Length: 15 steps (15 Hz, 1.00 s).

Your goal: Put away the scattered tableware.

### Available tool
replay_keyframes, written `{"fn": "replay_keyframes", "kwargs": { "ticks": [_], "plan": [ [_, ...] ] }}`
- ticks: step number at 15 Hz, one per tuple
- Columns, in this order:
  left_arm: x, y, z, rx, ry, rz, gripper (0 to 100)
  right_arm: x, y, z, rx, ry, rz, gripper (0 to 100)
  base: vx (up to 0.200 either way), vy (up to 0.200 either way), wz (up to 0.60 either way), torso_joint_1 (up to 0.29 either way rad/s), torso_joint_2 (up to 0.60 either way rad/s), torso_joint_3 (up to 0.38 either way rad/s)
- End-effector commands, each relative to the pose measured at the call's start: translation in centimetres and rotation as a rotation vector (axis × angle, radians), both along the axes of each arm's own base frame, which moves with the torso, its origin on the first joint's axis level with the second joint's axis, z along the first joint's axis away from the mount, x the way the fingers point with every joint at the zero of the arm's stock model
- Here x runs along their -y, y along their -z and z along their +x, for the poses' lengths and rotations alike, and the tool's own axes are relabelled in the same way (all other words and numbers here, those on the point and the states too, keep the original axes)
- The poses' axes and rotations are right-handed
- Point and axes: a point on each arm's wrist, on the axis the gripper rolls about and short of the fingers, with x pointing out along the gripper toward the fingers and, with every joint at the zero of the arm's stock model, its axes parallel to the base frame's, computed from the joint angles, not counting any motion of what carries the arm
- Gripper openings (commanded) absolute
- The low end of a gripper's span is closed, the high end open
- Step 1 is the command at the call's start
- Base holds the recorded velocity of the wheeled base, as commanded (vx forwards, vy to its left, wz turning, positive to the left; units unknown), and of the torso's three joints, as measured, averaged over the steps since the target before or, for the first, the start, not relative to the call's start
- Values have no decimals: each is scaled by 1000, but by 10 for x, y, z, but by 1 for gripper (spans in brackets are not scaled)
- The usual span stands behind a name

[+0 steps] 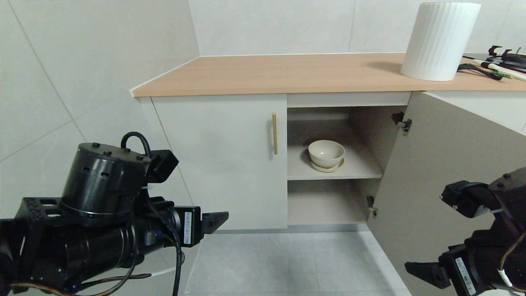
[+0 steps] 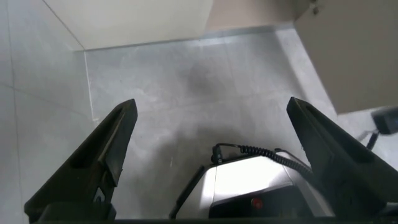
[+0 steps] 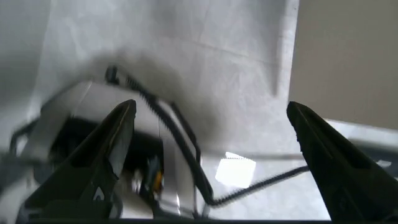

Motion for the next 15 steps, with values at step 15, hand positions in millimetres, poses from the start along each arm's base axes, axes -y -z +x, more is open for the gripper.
{"fn": "replay_keyframes", "kwargs": {
  "ticks": [15],
  "plan": [
    [1, 2, 1, -9, 0, 4, 100, 30, -18, -36, -72, -47, -176, 100, 0, -120, 0, 2, 2, 1]
  ]
}}
